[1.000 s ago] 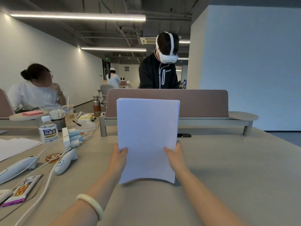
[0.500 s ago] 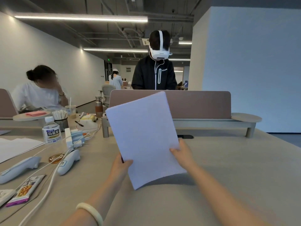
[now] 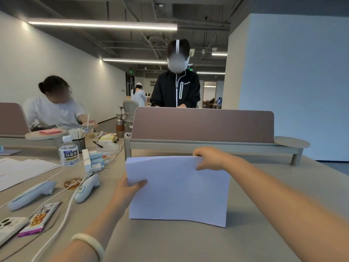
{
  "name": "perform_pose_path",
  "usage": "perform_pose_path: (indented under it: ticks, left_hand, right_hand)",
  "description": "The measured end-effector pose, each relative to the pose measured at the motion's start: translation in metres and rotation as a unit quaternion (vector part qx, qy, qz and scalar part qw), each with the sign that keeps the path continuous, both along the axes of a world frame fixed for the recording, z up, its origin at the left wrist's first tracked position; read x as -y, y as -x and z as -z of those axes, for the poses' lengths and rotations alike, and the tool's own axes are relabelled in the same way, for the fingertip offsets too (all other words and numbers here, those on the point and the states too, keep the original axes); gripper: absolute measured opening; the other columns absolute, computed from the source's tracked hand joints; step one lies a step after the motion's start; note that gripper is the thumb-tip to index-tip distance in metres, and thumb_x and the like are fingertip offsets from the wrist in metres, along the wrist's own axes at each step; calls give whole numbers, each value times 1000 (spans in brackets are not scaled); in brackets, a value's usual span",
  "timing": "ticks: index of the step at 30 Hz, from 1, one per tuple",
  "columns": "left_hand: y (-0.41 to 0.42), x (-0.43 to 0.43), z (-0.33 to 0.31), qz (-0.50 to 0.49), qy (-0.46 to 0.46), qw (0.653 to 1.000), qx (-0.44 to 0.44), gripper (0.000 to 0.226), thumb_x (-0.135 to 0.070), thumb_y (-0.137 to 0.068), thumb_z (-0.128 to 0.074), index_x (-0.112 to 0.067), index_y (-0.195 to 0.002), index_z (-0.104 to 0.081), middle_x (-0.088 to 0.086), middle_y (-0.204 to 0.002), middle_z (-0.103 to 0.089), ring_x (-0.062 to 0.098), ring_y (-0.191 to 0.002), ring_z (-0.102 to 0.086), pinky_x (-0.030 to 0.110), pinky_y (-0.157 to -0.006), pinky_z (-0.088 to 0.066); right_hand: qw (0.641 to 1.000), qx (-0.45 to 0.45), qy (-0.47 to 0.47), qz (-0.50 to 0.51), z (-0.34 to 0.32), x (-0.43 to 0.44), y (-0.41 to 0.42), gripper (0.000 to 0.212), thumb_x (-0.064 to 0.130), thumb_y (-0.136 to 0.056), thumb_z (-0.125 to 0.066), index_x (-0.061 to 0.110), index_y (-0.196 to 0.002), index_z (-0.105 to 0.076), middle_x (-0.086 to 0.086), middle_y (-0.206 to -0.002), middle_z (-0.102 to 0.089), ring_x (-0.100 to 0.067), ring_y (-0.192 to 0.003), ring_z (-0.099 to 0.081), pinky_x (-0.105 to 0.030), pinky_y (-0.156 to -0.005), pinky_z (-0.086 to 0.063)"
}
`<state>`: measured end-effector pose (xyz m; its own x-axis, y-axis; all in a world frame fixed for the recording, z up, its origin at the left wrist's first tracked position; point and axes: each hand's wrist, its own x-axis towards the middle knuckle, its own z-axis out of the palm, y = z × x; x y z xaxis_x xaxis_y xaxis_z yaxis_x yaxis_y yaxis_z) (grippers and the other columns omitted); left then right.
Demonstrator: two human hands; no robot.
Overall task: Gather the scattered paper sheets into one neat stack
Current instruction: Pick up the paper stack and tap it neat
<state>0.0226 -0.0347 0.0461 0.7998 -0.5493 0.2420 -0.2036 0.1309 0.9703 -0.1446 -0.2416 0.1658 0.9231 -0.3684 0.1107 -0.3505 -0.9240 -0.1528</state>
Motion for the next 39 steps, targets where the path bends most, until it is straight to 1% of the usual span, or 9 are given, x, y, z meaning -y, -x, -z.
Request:
perform_pose_path:
  ticks: [3, 7, 12, 16, 22, 26, 29, 33, 39]
  left_hand:
    - [-1, 0, -2, 4, -7, 1000, 5, 25, -16, -83, -69, -24, -106, -61, -1, -105, -69, 19, -96, -66, 28, -69, -51]
    - [-3, 4, -1, 8, -9, 1000, 2, 34, -17, -82, -71, -22, -113, -59, -2, -106, -69, 20, -95, -66, 33, -73, -53]
    - [-5, 4, 4, 7, -6, 1000, -15, 30, -20, -82, -70, -22, -110, -59, 0, -106, -70, 23, -95, -67, 41, -81, -55]
    - [7, 8, 8, -1, 35, 999, -5, 17, -12, -88, -63, -28, -95, -61, -4, -96, -70, 14, -84, -68, 26, -65, -53]
    - [12, 15, 1, -6, 82, 996, 17, 18, -12, -89, -62, -24, -103, -61, -6, -97, -71, 8, -82, -70, 19, -63, -55]
    - [21, 14, 28, 3, 54, 999, 9, 38, -26, -74, -63, -18, -111, -62, 5, -108, -71, 25, -101, -68, 45, -84, -54]
    - [21, 19, 27, 0, 62, 998, 14, 41, -25, -73, -62, -17, -113, -60, 6, -110, -70, 24, -103, -66, 41, -85, -52]
    - [18, 20, 19, 25, 74, 997, 10, 26, -11, -83, -64, -25, -104, -60, -10, -94, -74, 2, -85, -69, 18, -68, -54]
    - [22, 17, 40, 33, 54, 998, -1, 34, -22, -73, -60, -19, -106, -65, 0, -102, -74, 19, -95, -70, 32, -77, -54]
  right_hand:
    - [981, 96, -160, 52, -2, 22, 20, 30, 31, -75, -76, 23, -95, -56, 3, -100, -61, -15, -94, -57, -28, -77, -43]
    - [905, 224, -354, 73, 15, 39, 56, 43, 34, -75, -77, 29, -111, -55, 3, -101, -70, -8, -98, -62, -23, -77, -45]
    - [817, 278, -499, 83, 92, 40, 64, 73, 35, -58, -82, 15, -122, -54, -3, -113, -69, -19, -102, -67, -37, -92, -52]
    - [776, 332, -526, 105, 133, 25, 43, 44, 19, -76, -76, 10, -115, -58, -8, -109, -71, -25, -95, -69, -41, -85, -55]
    - [772, 393, -484, 124, 111, 28, 36, 32, 12, -84, -68, 6, -113, -58, -12, -106, -69, -32, -96, -67, -46, -88, -54]
    - [771, 383, -486, 151, 137, 17, 41, 25, 9, -82, -69, 18, -103, -58, -6, -104, -68, -26, -93, -66, -44, -87, -53]
    - [772, 401, -469, 154, 132, 16, 40, 18, 8, -84, -66, 23, -92, -60, -6, -99, -69, -25, -89, -66, -43, -85, -53]
    - [787, 381, -467, 134, 121, 23, 41, 16, 11, -84, -67, 22, -95, -63, -4, -99, -71, -24, -90, -68, -43, -87, -53]
    - [825, 310, -443, 163, 170, 10, 52, 36, 26, -61, -62, 26, -97, -59, -3, -102, -69, -19, -95, -64, -36, -84, -50]
